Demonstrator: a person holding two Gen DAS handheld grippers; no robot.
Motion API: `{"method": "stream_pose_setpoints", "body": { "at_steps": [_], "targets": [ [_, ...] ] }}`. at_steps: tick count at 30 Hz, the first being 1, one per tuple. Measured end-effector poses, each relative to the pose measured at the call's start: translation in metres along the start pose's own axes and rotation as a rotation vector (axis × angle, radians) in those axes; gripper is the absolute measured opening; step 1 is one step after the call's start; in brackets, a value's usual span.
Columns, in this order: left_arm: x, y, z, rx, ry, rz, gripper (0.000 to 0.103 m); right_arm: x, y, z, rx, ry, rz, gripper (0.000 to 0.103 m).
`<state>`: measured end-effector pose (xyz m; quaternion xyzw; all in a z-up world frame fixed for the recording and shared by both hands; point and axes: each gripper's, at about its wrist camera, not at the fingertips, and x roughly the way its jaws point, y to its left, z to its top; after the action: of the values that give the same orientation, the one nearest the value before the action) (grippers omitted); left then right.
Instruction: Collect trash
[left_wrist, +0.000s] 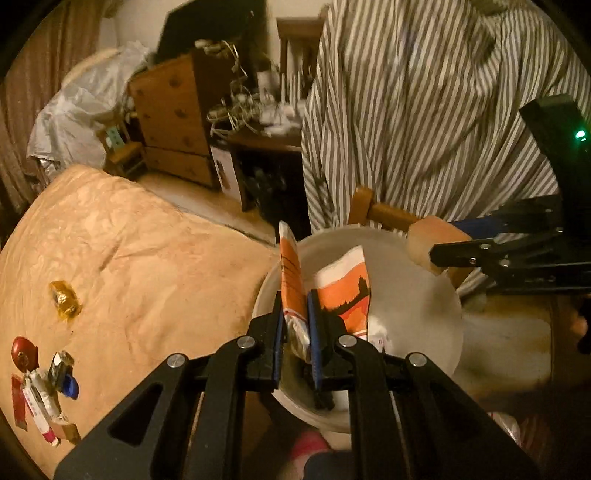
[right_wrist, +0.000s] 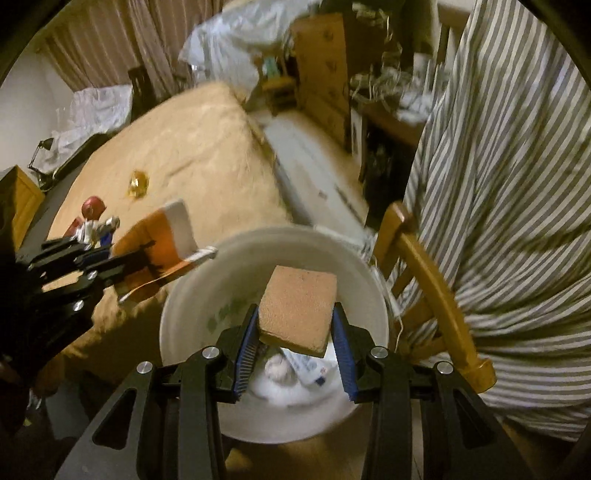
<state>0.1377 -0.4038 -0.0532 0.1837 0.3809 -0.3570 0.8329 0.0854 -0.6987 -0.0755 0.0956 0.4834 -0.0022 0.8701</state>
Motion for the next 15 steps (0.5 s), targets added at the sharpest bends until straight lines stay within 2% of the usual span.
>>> {"method": "stream_pose_setpoints", "body": {
  "at_steps": [3, 6, 13, 14, 15],
  "targets": [
    [0.024, -0.004, 0.009, 0.025, 0.108, -0.052, 0.011, 0.011, -0.003, 0.001, -0.003, 0.057, 0.013, 0.040],
    [0.039, -0.007, 0.014, 0.049, 0.175, -0.078, 0.011, 0.020, -0.003, -0.001, -0.017, 0.094, 0.019, 0.040],
    [0.048, -0.005, 0.018, 0.042, 0.187, -0.080, 0.012, 0.029, 0.003, -0.014, -0.009, 0.106, 0.029, 0.041],
    [0.050, -0.005, 0.017, 0.040, 0.189, -0.080, 0.013, 0.032, 0.001, -0.014, -0.001, 0.104, 0.032, 0.043],
    [0.050, -0.004, 0.018, 0.041, 0.188, -0.075, 0.019, 0.034, -0.001, -0.016, 0.011, 0.101, 0.034, 0.057]
  ]
}}
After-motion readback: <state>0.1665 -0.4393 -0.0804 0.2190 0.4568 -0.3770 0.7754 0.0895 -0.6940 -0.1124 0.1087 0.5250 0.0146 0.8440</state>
